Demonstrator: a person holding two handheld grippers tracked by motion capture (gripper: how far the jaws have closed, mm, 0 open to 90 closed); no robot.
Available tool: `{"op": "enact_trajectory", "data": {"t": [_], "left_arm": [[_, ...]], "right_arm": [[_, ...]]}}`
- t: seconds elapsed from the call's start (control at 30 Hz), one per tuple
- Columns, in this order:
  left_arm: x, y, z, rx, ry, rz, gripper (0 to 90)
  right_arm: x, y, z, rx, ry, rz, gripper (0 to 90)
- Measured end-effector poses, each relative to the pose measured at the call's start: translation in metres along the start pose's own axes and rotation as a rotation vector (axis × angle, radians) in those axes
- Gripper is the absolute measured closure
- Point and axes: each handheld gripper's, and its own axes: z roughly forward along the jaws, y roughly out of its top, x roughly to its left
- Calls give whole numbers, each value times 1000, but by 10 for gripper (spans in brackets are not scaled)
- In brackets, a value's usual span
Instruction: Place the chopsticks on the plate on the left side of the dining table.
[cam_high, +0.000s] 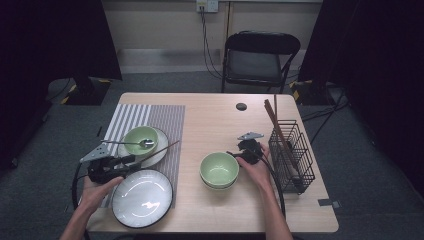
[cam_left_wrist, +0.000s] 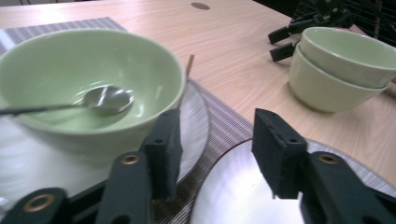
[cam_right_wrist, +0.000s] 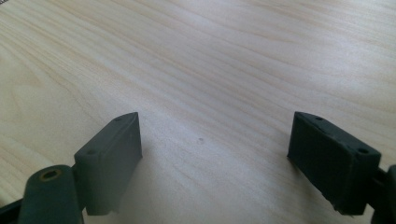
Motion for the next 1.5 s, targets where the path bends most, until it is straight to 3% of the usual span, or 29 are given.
{"op": "enact_trajectory", "data": {"t": [0.23,0.33,0.47,0.53,0.6,0.77,0.83,0.9,1.1,1.33,1.5], "left_arm": [[-13,17,24,20,-35,23,428],[-20,26,32,22,-53,41,379],[-41,40,42,39,-72,105,308],[-46,46,47,22,-97,108,314],[-49,52,53,21,-82,121,315],[-57,56,68,31,-105,115,284],[-56,53,71,19,-115,103,266],[-56,51,72,43,-110,104,255],[-48,44,72,49,-102,65,205],[-43,40,70,48,-102,49,177],[-41,37,68,60,-100,50,178]], "right_arm": [[0,0,0,0,4,2,169],[-2,1,-2,1,-7,7,216],[-4,2,-6,-7,-8,16,217],[-4,5,-11,-24,-12,16,235],[-3,9,-17,-46,-38,5,246],[0,21,-34,-102,-30,20,260],[2,27,-41,-119,-29,14,261],[5,30,-45,-126,-27,4,266],[13,39,-59,-145,16,12,283],[18,60,-91,-209,86,0,324],[16,75,-114,-251,106,-20,358]]}}
